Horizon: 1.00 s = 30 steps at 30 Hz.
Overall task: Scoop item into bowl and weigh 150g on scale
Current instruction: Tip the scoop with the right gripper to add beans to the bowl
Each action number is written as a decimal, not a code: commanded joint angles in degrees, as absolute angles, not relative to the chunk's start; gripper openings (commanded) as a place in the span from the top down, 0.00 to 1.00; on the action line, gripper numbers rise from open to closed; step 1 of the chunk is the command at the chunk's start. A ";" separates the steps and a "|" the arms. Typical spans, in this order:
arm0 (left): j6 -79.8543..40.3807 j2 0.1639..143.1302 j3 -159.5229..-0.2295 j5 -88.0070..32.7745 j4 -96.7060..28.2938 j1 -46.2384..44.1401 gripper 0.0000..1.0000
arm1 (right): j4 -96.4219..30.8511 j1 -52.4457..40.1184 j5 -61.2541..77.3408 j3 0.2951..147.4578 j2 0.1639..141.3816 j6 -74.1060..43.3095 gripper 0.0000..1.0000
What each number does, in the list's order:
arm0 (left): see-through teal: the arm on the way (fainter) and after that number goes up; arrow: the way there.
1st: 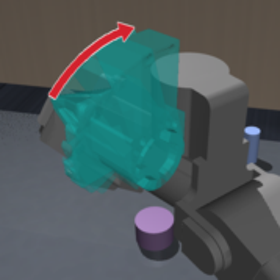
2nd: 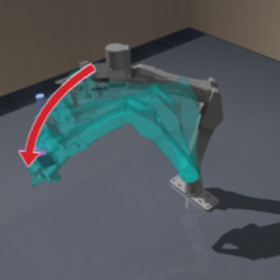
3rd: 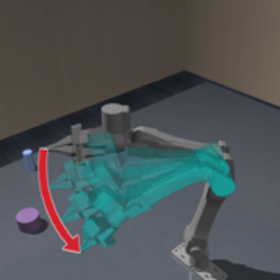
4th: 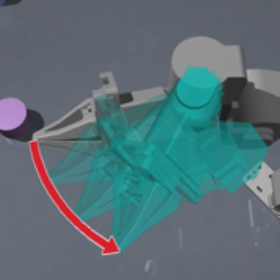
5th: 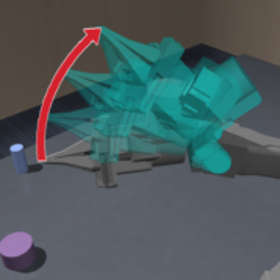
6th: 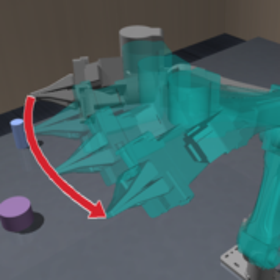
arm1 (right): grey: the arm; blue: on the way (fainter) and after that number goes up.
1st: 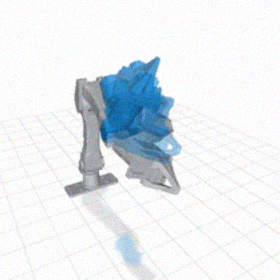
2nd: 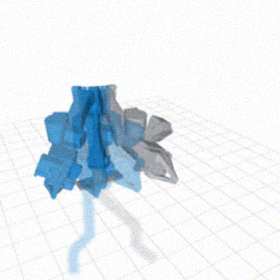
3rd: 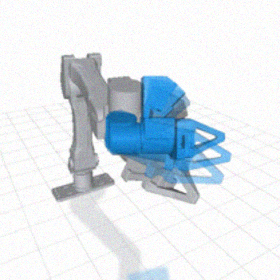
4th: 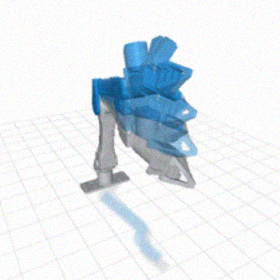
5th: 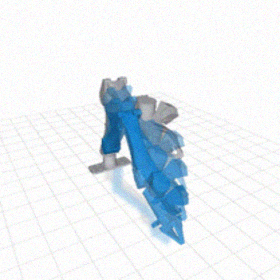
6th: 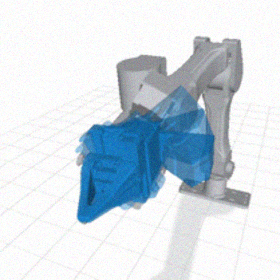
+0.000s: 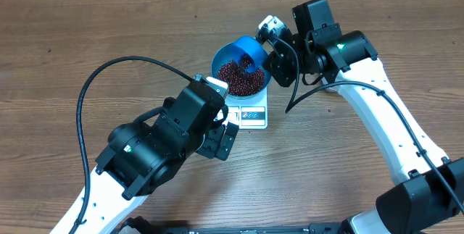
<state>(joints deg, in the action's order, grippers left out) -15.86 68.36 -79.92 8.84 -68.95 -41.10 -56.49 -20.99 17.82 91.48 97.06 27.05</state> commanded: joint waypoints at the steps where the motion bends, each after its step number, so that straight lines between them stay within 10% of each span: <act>1: -14.79 67.81 -81.06 9.56 -68.77 -40.88 0.00 | -57.71 -21.45 18.24 92.42 95.90 31.18 0.96; 30: -14.79 67.81 -81.06 9.54 -68.77 -40.88 0.00 | -56.49 -21.63 17.52 92.42 95.90 28.51 0.96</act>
<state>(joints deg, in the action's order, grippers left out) -15.88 68.36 -79.92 8.84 -68.95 -41.10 -56.64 -21.43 17.58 91.50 97.06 28.69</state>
